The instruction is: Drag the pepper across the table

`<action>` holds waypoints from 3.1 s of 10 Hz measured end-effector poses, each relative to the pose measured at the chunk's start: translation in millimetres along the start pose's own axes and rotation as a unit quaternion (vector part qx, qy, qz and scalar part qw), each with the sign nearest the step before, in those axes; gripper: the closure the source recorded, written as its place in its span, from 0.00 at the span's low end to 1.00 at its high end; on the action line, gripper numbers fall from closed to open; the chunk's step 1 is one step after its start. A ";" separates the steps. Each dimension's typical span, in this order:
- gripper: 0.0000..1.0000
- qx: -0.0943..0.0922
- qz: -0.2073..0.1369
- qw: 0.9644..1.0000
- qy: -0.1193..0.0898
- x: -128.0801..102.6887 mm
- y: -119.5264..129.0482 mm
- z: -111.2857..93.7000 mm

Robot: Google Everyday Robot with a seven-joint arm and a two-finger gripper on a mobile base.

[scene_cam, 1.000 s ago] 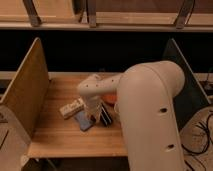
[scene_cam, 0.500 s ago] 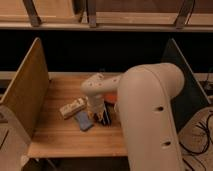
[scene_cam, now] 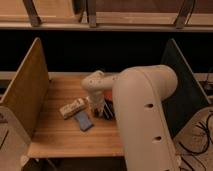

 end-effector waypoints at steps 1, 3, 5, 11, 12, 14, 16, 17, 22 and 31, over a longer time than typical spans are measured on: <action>0.90 0.000 -0.008 1.000 -0.001 -5.6 2.6 -0.6; 0.90 -0.006 -0.026 1.000 -0.001 -18.1 11.0 -0.1; 0.90 -0.013 -0.045 0.999 -0.005 -31.7 19.3 -3.2; 0.90 -0.011 -0.121 0.991 -0.054 -81.4 41.0 -42.2; 0.90 -0.014 -0.125 0.991 -0.053 -85.9 41.6 -41.4; 0.90 -0.017 -0.127 0.991 -0.049 -92.2 39.2 -35.7; 0.90 -0.020 -0.128 0.991 -0.046 -102.5 36.4 -30.2; 0.90 -0.022 -0.130 0.990 -0.045 -106.0 36.9 -28.3; 0.69 -0.027 -0.143 0.989 -0.036 -118.3 44.0 -23.7; 0.69 -0.027 -0.142 0.989 -0.036 -118.3 43.7 -23.8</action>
